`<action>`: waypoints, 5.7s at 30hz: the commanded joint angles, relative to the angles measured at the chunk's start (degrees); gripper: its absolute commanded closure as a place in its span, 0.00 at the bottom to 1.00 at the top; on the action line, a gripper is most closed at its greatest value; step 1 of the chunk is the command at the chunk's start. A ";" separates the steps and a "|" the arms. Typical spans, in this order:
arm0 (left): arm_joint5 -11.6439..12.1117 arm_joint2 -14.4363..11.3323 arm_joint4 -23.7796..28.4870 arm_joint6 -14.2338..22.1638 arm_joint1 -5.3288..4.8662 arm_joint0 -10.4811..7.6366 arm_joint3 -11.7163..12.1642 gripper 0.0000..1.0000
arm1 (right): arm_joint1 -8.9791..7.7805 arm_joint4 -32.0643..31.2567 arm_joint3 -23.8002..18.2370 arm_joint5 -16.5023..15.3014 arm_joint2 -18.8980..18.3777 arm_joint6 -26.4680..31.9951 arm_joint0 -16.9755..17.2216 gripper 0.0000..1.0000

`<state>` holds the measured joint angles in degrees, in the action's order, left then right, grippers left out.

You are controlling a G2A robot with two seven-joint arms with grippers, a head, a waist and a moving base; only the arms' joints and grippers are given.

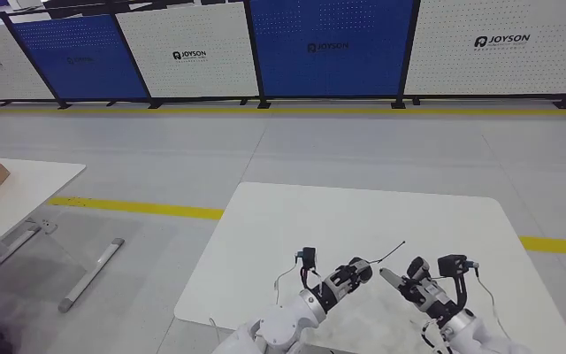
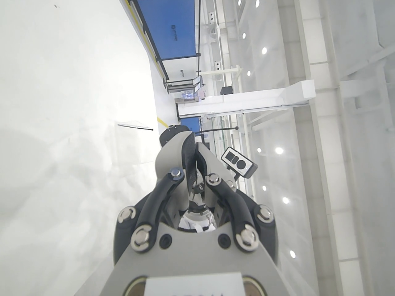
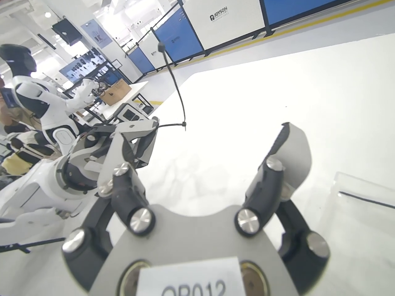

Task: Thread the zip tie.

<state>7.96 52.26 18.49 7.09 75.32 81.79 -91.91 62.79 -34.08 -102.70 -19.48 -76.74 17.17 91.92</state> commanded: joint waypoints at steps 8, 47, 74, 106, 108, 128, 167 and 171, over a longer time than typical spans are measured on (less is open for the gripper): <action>0.28 1.01 4.86 2.97 -0.07 0.10 0.31 1.00 | -1.44 -4.65 -1.26 0.00 0.11 -1.84 0.35 0.00; 0.42 -0.54 1.45 -1.10 0.38 0.19 -0.53 1.00 | -0.08 -22.25 2.53 5.49 5.72 -6.95 -3.05 0.67; 0.26 -1.95 -1.30 -1.69 0.69 -0.12 -0.06 1.00 | 0.19 -21.85 2.55 0.93 5.58 -7.03 -2.72 0.78; 3.05 -2.42 -3.52 -0.98 0.74 0.67 -0.37 1.00 | 0.67 -22.02 2.79 0.63 5.85 -6.53 -3.15 1.00; 3.42 -2.26 -3.51 -0.92 0.69 0.94 -0.56 1.00 | 0.73 -22.28 3.03 0.60 6.11 -6.48 -3.34 1.00; 5.92 -1.95 -5.00 -0.61 0.34 2.79 -4.95 1.00 | 0.98 -23.87 4.31 0.55 6.33 -7.39 -3.55 1.00; 4.34 -1.90 -8.03 -3.46 -0.08 4.34 -8.40 1.00 | 1.30 -22.21 3.52 0.06 4.63 -9.51 -2.63 0.00; 4.13 -1.37 -4.25 -4.09 0.36 2.10 -5.88 1.00 | 1.12 -20.07 3.16 0.00 2.00 -13.29 -1.11 0.00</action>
<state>11.88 50.81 13.68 3.11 75.63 84.21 -98.25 63.94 -54.78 -99.49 -19.50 -74.15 4.49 90.52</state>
